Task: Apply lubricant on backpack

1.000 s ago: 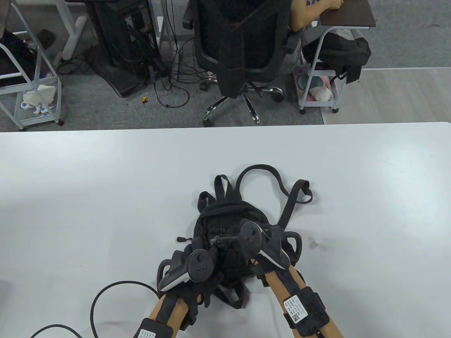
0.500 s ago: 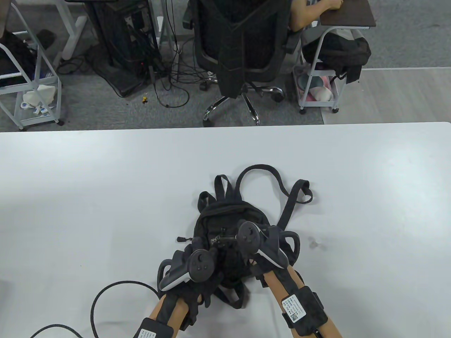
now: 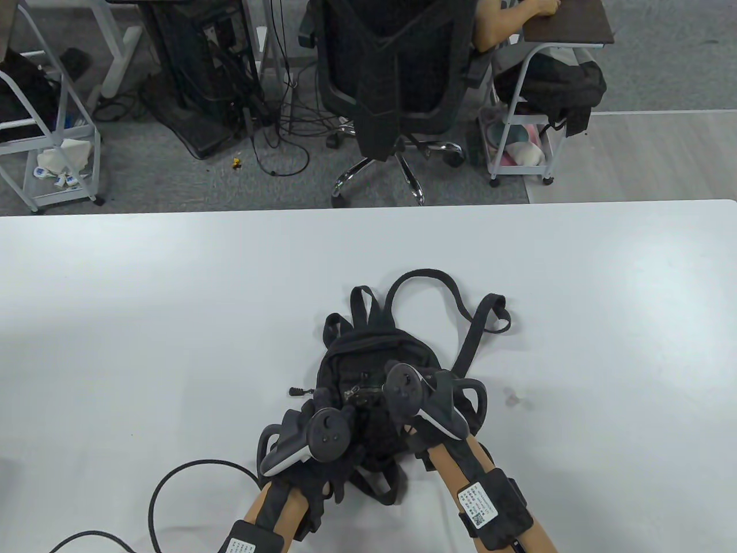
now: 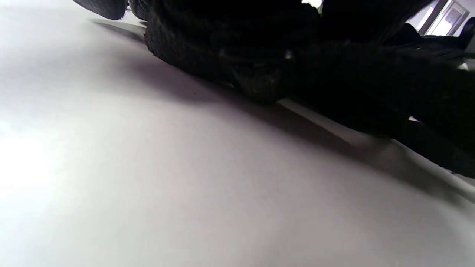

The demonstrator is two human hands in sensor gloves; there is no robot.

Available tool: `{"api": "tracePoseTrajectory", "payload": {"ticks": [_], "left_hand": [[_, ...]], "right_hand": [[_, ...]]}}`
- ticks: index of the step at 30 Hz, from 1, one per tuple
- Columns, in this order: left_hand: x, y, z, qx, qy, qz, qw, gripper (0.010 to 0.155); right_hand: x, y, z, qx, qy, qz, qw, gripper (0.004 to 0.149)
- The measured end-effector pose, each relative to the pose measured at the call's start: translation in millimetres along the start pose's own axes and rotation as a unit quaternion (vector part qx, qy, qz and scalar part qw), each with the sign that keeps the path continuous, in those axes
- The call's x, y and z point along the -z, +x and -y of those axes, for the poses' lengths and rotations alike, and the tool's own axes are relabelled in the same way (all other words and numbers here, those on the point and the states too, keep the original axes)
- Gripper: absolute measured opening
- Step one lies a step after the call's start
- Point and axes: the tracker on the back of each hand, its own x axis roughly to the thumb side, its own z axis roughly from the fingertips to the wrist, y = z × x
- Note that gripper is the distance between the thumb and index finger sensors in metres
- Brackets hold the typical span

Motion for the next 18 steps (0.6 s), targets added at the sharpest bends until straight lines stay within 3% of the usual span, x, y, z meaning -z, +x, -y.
{"api": "tracePoseTrajectory", "payload": {"ticks": [4,10,18], "left_hand": [[0.0,-0.3,0.0,-0.002,0.000,0.001,1.000,0.077],[0.0,0.0,0.0,-0.001,0.000,0.000,1.000,0.077],[-0.1,-0.4,-0.1,-0.002,0.000,0.001,1.000,0.077]], "right_hand": [[0.0,6.0,-1.0,0.037,0.010,0.009,0.999,0.043],[-0.5,0.4,-0.5,-0.014,0.001,0.002,1.000,0.042],[-1.5,7.5,0.0,0.042,0.009,0.013,0.999,0.042]]}}
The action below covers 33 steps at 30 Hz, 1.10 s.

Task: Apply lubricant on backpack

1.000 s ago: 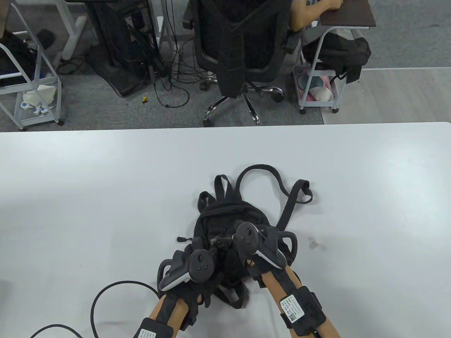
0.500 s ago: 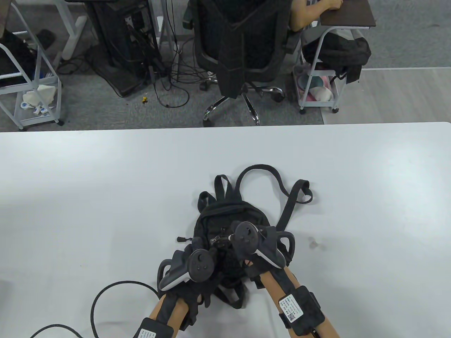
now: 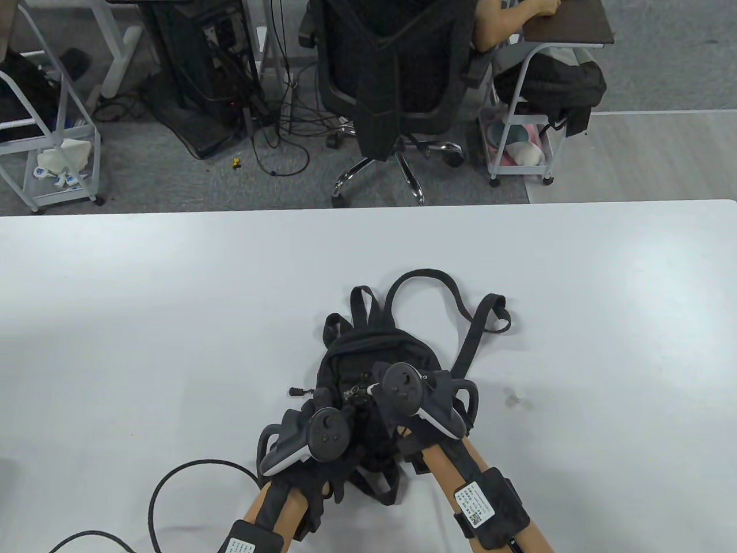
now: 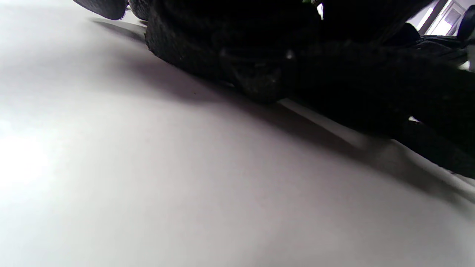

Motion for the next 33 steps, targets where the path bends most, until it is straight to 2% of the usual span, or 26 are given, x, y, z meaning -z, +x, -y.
{"api": "tracePoseTrajectory", "payload": {"ticks": [5,12,19,28,33], "left_hand": [[-0.1,0.1,0.0,0.000,0.000,0.000,1.000,0.076],[0.1,-0.2,-0.1,-0.001,-0.001,0.000,1.000,0.077],[0.0,-0.4,-0.1,-0.001,-0.002,-0.001,1.000,0.077],[0.1,-0.9,-0.3,-0.002,-0.001,-0.001,1.000,0.076],[0.3,-0.9,-0.4,-0.002,-0.001,-0.001,1.000,0.076]], "right_hand": [[-0.3,-3.1,-0.6,-0.049,-0.005,-0.003,0.999,0.042],[-1.3,4.9,1.9,0.015,-0.002,0.007,1.000,0.042],[-5.3,12.9,-0.6,-0.077,-0.025,0.018,0.997,0.042],[-4.5,18.0,1.2,-0.012,-0.017,0.027,0.999,0.043],[-4.1,15.4,0.1,-0.041,-0.018,0.021,0.999,0.042]]}}
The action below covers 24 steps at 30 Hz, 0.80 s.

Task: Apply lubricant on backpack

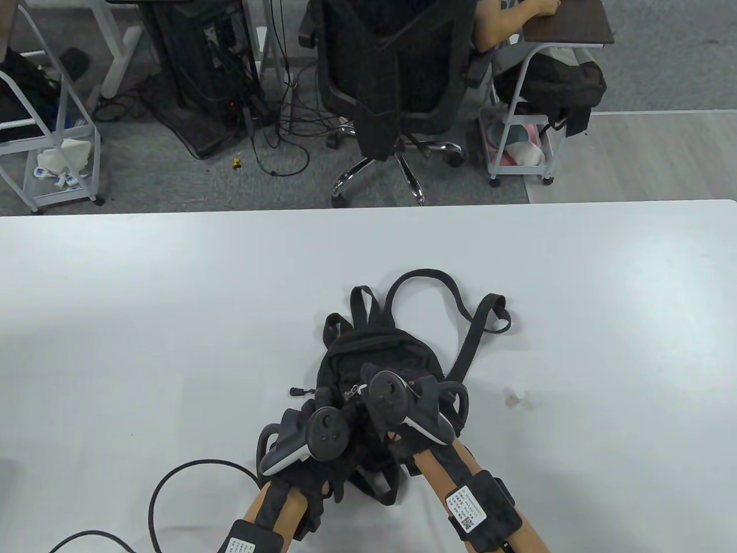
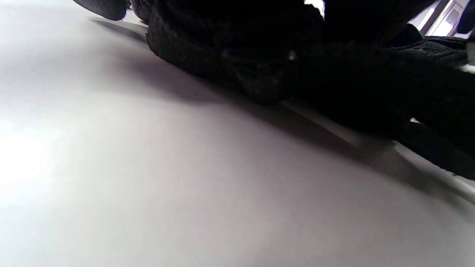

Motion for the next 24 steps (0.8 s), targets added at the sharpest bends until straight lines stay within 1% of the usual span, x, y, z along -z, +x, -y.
{"api": "tracePoseTrajectory", "payload": {"ticks": [1,7,8,10,14,20,24], "left_hand": [[0.0,0.0,0.0,0.000,0.000,0.000,1.000,0.076],[0.0,-0.3,-0.1,-0.001,0.000,0.000,1.000,0.076],[0.0,-0.2,-0.1,-0.001,0.000,0.000,1.000,0.076],[0.0,-0.3,-0.1,-0.001,0.000,0.000,1.000,0.076],[0.1,-0.2,-0.2,0.000,0.000,0.000,1.000,0.076],[0.1,-0.2,-0.2,-0.001,0.000,0.000,1.000,0.076],[0.0,-0.2,-0.1,-0.001,0.000,0.000,1.000,0.076]], "right_hand": [[0.0,-0.8,-0.5,-0.015,-0.003,-0.001,1.000,0.042],[-1.2,5.7,1.9,0.034,-0.002,0.009,0.999,0.042],[-1.8,8.5,2.6,0.032,-0.003,0.012,0.999,0.042],[-2.2,11.0,2.6,0.002,-0.008,0.015,1.000,0.042],[-1.9,8.9,-2.8,-0.028,-0.006,0.012,1.000,0.042],[-2.3,10.0,1.1,0.020,-0.003,0.015,1.000,0.042],[-1.6,10.4,-2.1,-0.024,-0.001,0.013,1.000,0.042]]}}
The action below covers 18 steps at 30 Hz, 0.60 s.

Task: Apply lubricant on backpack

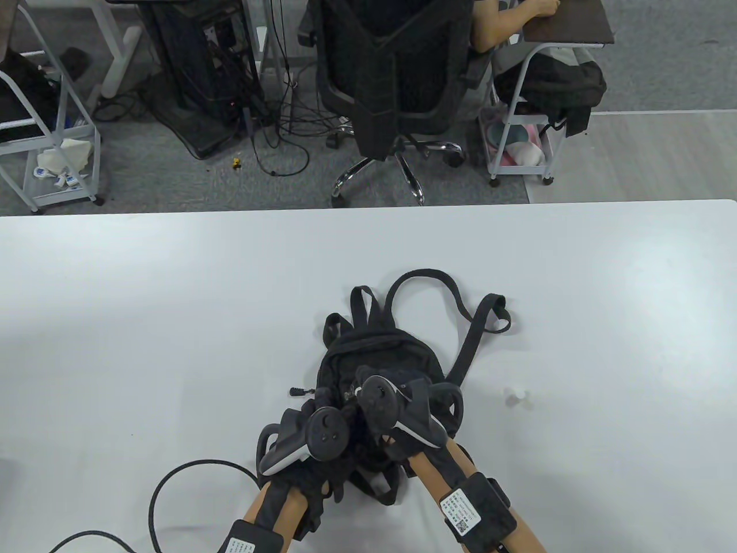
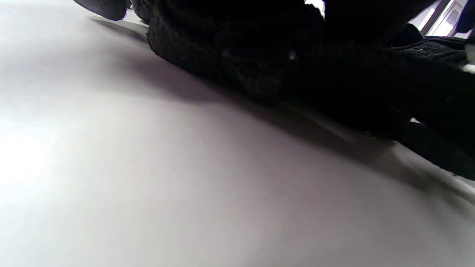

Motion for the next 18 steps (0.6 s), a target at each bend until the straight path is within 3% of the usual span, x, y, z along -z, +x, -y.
{"api": "tracePoseTrajectory", "payload": {"ticks": [7,13,18], "left_hand": [[0.0,-0.3,0.2,0.000,0.000,0.000,1.000,0.076],[-0.1,-0.3,-0.1,0.001,-0.002,0.000,1.000,0.076],[-0.4,-0.6,-2.4,0.004,-0.001,0.007,1.000,0.078]], "right_hand": [[-0.2,-0.8,3.0,0.047,0.007,0.003,0.999,0.042],[2.9,-8.8,-3.5,-0.003,0.013,-0.012,1.000,0.042],[1.3,-21.5,11.1,0.057,0.010,-0.013,0.998,0.043]]}}
